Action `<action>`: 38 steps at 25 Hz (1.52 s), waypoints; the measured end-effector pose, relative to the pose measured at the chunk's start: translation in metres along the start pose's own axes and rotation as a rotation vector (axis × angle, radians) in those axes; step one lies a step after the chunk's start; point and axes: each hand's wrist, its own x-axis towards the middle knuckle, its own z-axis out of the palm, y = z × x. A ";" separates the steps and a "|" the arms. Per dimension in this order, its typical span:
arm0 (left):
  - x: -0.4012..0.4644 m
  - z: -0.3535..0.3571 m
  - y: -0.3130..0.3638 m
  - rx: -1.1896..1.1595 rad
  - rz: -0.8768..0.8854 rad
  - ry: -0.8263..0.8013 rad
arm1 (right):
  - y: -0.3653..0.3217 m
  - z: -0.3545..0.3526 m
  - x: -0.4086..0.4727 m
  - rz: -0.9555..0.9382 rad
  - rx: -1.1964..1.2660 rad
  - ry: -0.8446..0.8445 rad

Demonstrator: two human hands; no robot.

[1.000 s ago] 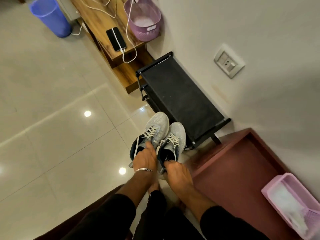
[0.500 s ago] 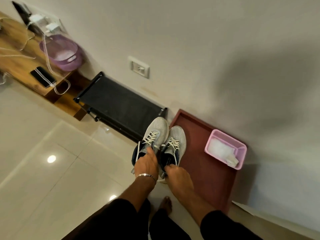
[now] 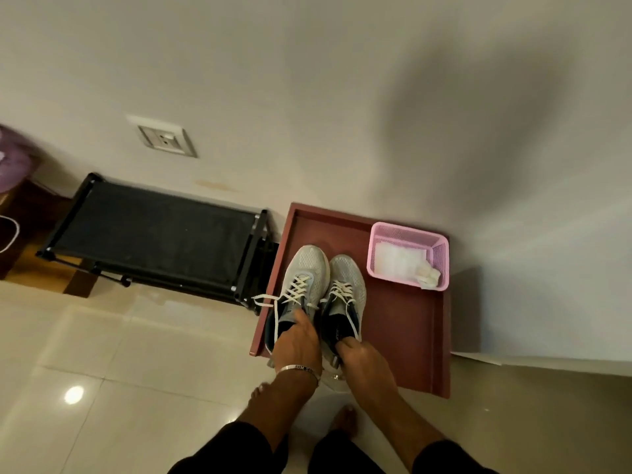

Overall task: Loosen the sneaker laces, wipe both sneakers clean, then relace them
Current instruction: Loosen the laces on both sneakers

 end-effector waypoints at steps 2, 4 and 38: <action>0.004 0.016 0.005 -0.020 -0.007 -0.010 | 0.011 0.020 0.000 0.018 0.014 0.050; 0.007 0.032 0.010 -0.013 0.005 -0.007 | 0.020 0.038 0.001 0.014 0.020 0.102; -0.017 0.108 -0.075 0.286 0.463 0.326 | -0.008 0.152 -0.041 0.287 -0.026 0.622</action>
